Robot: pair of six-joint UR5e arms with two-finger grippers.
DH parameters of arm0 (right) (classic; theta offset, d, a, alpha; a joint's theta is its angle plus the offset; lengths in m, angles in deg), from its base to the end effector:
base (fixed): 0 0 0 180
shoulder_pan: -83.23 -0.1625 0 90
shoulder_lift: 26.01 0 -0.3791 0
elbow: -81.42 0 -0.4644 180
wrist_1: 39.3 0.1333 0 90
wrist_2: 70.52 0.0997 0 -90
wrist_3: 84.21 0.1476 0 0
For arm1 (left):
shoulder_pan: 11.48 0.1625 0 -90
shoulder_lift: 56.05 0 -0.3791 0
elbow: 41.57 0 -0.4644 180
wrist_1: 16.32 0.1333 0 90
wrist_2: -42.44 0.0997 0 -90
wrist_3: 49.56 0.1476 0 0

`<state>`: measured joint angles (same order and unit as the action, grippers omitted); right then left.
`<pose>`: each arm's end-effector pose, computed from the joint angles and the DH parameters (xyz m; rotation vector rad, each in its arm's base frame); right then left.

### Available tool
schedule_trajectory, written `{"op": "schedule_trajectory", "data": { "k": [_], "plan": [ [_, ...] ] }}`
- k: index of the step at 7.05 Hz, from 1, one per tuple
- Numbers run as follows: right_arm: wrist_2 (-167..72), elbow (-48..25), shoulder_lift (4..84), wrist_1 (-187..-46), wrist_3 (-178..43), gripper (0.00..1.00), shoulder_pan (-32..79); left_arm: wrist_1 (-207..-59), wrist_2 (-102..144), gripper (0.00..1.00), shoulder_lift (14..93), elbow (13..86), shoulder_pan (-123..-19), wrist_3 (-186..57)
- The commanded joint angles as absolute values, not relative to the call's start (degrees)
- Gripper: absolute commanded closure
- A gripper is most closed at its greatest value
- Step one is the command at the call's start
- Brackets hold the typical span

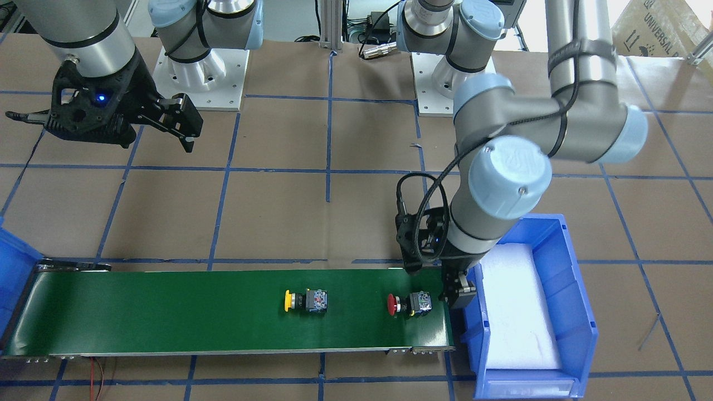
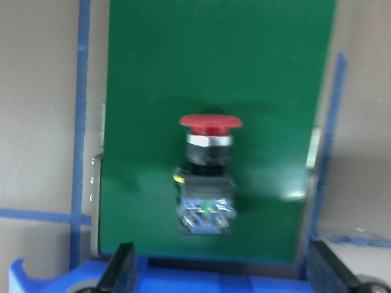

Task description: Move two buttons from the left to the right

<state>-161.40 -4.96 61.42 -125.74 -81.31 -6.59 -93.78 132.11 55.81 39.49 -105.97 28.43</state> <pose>0.1292 -0.5749 0.3979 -0.0834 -3.1234 -0.0679 -0.1880 -0.6799 0.2623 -2.0653 -2.3559 -0.0029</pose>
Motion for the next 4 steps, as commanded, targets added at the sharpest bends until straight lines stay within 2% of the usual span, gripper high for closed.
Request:
{"op": "schedule_trajectory", "data": {
  "k": [1, 2, 4],
  "plan": [
    [-161.40, -4.98, 61.44, -125.78, -81.39, 0.00, -6.51, -104.97, 132.27, 0.00, 44.36, 40.50, -106.14, 26.20],
    [-161.40, -4.98, 61.45, -125.78, -81.31, 0.00, -6.51, -110.48, 132.53, 0.00, 40.32, 42.08, -106.49, 22.81],
    [-161.40, -4.98, 61.36, -125.69, -81.39, 0.00, -6.51, -108.63, 132.88, 0.00, 37.13, 46.13, -106.14, 15.52]
  ]
}}
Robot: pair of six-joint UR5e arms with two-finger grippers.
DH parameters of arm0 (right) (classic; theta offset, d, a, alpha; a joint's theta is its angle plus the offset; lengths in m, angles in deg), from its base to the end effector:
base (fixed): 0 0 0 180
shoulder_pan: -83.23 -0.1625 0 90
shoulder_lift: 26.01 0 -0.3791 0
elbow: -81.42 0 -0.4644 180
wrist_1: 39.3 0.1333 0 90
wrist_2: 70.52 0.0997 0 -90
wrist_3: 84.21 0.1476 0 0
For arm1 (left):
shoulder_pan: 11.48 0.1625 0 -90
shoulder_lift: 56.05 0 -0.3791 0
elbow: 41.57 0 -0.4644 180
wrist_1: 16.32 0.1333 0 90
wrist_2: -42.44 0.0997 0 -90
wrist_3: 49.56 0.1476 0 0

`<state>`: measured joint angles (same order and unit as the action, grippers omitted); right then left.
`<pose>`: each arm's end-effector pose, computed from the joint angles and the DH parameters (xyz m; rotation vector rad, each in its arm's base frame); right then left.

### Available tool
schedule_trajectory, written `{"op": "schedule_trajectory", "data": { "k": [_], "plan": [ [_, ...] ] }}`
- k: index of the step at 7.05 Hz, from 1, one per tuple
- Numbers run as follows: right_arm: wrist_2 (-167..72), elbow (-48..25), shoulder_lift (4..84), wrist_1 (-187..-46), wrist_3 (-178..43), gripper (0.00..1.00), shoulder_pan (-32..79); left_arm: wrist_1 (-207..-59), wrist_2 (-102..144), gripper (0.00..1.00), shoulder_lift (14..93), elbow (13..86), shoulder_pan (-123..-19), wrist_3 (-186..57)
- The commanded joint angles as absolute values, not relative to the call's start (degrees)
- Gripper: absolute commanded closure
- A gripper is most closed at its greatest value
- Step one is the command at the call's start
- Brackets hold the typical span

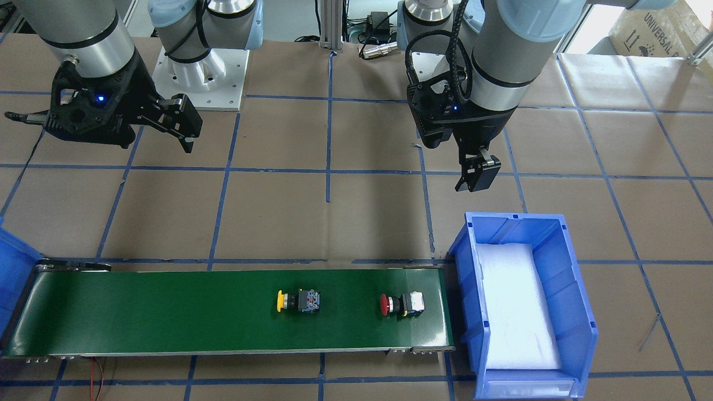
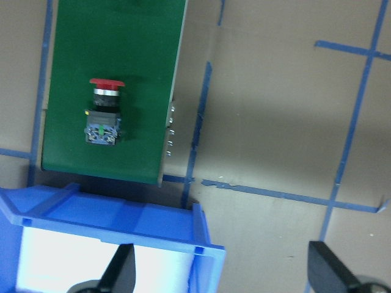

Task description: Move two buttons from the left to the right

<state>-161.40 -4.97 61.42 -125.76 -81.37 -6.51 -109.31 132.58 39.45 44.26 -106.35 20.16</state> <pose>0.1284 -0.5751 0.3979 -0.0840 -3.1234 -0.0676 -0.1825 -0.5755 0.3744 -1.8794 -2.4673 -0.1008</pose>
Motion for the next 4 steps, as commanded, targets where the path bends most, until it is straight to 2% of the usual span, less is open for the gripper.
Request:
{"op": "schedule_trajectory", "data": {
  "k": [1, 4],
  "plan": [
    [-161.40, -4.98, 61.44, -125.78, -81.39, 0.00, -6.51, -108.61, 133.06, 0.00, 35.29, 47.27, -106.23, 5.56],
    [-161.40, -4.98, 61.45, -125.78, -81.39, 0.00, -6.51, -108.69, 133.06, 0.00, 32.11, 48.86, -105.01, -20.68]
  ]
}}
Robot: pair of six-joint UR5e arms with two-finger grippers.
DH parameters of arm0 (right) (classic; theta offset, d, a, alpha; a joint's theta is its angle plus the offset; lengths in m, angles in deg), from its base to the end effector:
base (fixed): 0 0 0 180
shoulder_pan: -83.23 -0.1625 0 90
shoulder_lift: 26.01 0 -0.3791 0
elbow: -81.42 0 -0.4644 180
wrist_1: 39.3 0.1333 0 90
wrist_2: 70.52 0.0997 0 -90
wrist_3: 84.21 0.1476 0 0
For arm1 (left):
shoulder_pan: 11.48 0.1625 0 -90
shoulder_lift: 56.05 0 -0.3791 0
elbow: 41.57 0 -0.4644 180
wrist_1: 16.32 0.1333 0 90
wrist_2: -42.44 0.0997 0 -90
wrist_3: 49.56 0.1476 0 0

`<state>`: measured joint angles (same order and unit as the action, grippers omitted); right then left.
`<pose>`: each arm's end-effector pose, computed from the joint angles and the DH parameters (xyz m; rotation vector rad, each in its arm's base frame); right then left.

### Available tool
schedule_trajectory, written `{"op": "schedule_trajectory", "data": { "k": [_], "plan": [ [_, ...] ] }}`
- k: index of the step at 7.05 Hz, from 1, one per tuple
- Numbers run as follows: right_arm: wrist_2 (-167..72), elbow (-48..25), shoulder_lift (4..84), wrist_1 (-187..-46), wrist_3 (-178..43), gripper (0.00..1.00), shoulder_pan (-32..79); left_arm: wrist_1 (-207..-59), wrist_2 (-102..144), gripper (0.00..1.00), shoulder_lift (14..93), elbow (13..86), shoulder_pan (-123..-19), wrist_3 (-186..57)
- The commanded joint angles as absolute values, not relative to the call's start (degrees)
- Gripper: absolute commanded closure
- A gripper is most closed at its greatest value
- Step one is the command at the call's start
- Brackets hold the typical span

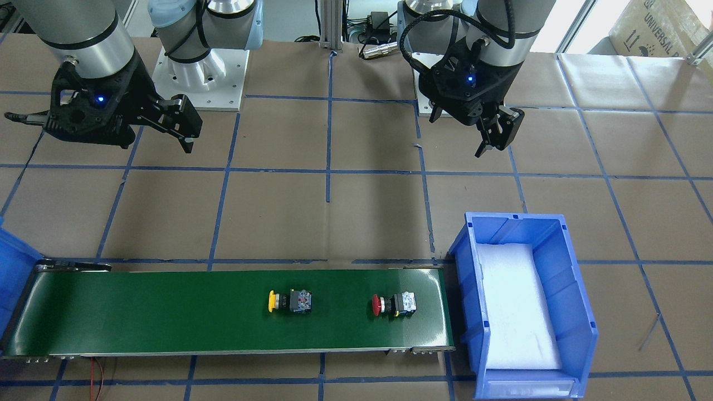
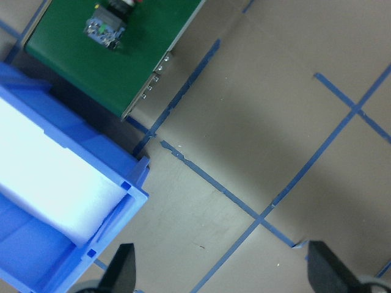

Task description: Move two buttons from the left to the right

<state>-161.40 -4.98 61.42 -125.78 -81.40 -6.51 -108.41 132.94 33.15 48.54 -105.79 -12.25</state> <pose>0.1284 -0.5751 0.3978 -0.0832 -3.1234 -0.0674 -0.1734 -0.5436 0.3972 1.1157 2.9350 0.0407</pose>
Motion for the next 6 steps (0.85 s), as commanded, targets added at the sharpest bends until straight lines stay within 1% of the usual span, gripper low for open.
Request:
{"op": "schedule_trajectory", "data": {
  "k": [1, 2, 6],
  "plan": [
    [-161.40, -4.98, 61.45, -125.78, -81.39, 0.00, -6.51, -108.69, 133.06, 0.00, 31.93, 48.86, -104.65, -24.30],
    [-161.40, -4.98, 61.45, -125.78, -81.31, 0.00, -6.51, -108.17, 132.88, 0.00, 31.84, 48.86, -104.64, -33.56],
    [-161.40, -4.98, 61.45, -125.78, -81.39, 0.00, -6.51, -108.17, 133.06, 0.00, 31.58, 48.60, -104.64, -43.40]
  ]
}}
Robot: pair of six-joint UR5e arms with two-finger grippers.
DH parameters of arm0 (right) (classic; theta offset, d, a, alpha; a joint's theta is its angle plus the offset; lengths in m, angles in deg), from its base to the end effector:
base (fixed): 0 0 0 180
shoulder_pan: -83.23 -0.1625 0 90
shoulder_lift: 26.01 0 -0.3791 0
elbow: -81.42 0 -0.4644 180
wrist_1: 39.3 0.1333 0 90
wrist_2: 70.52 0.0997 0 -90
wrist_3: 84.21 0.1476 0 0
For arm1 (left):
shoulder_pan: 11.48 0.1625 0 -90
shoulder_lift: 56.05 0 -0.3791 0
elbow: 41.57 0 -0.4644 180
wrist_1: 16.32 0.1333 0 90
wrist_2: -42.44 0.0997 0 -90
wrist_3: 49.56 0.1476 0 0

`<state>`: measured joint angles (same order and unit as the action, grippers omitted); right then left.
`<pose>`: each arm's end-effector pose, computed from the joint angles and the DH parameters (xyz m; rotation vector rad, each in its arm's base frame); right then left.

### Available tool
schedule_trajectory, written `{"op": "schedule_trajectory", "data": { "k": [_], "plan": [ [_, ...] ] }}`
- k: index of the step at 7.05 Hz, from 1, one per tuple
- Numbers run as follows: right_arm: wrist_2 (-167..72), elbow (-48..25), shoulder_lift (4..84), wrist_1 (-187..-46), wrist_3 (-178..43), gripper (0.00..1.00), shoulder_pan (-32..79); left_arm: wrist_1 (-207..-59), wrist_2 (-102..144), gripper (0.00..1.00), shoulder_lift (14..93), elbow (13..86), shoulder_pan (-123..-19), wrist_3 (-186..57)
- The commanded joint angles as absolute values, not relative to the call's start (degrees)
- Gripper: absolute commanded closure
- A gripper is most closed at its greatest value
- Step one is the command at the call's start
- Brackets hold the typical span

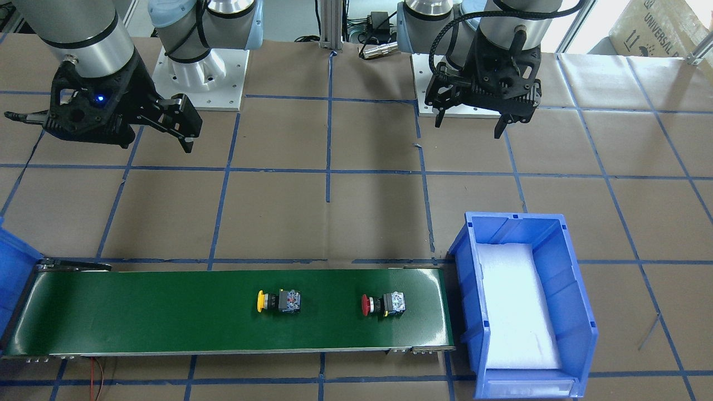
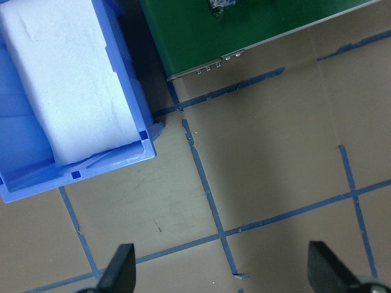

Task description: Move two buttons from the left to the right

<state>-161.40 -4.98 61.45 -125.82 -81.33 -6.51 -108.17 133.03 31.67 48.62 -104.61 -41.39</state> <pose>0.1284 -0.5751 0.3982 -0.0851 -3.1234 -0.0654 -0.1616 -0.5413 0.4111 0.3082 3.1159 -0.0058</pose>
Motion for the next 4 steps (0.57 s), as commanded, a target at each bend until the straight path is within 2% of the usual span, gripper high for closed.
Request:
{"op": "schedule_trajectory", "data": {
  "k": [1, 4],
  "plan": [
    [-161.40, -4.98, 61.45, -125.78, -81.39, 0.00, -6.51, -108.08, 132.80, 0.00, 31.14, 48.86, -104.64, -43.76],
    [-161.40, -5.06, 61.44, -125.87, -81.31, 0.00, -6.51, -108.08, 132.97, 0.00, 30.79, 48.86, -104.56, -48.41]
  ]
}}
